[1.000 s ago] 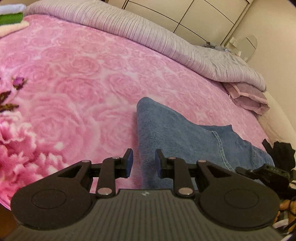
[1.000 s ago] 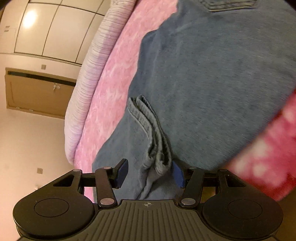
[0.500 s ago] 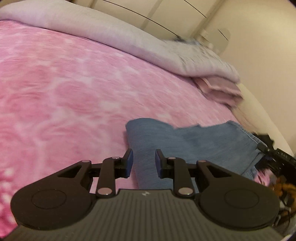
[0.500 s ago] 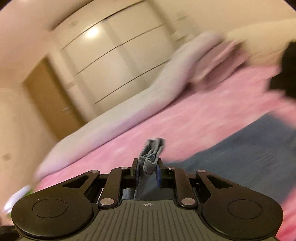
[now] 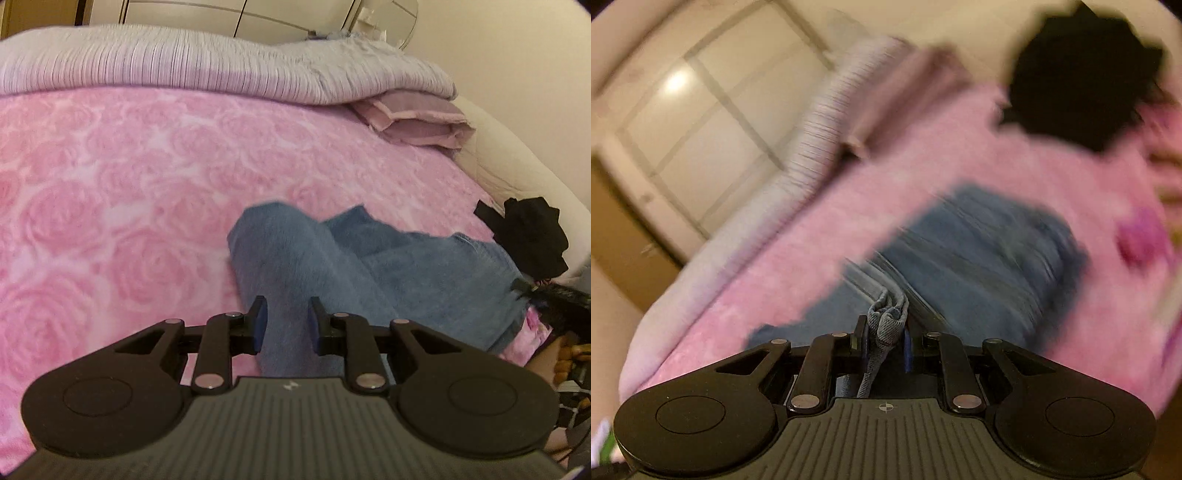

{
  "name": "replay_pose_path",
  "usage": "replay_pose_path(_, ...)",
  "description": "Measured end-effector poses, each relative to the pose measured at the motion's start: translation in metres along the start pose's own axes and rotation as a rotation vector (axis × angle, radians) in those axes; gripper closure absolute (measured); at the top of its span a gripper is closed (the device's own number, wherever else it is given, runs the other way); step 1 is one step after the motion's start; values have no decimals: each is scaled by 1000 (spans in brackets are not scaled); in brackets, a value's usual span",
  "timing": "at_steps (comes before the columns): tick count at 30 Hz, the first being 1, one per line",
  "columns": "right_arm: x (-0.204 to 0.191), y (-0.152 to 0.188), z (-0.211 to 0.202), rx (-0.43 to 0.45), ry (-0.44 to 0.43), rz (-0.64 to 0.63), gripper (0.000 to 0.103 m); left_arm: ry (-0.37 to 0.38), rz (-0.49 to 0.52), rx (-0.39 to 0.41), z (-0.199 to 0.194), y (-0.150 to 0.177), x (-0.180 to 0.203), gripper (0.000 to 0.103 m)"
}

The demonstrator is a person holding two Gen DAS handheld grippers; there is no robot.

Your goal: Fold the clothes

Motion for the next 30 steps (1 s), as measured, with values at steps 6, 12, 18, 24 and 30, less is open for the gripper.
replay_pose_path(6, 59, -23, 3, 32, 155, 16, 87, 48, 45, -64, 35, 5, 32, 85)
replay_pose_path(12, 80, -21, 11, 15, 137, 50, 87, 55, 95, -118, 62, 17, 49, 85)
replay_pose_path(18, 86, -33, 11, 55, 178, 33, 87, 46, 88, -136, 70, 23, 44, 85)
replay_pose_path(24, 97, -24, 11, 19, 242, 10, 87, 43, 92, -135, 70, 23, 40, 85)
replay_pose_path(30, 88, -36, -10, 69, 367, -15, 68, 28, 111, -127, 60, 21, 38, 85)
Point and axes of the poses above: each gripper's, at about its wrist camera, not at the fingertips, and z roughly the way its jaws point, x to its right, y to its underside, the point moved 8 cm from there along z, roughly the way its jaws point, and after that the axes turned 3 degrees about x, right-handed, at the moved point
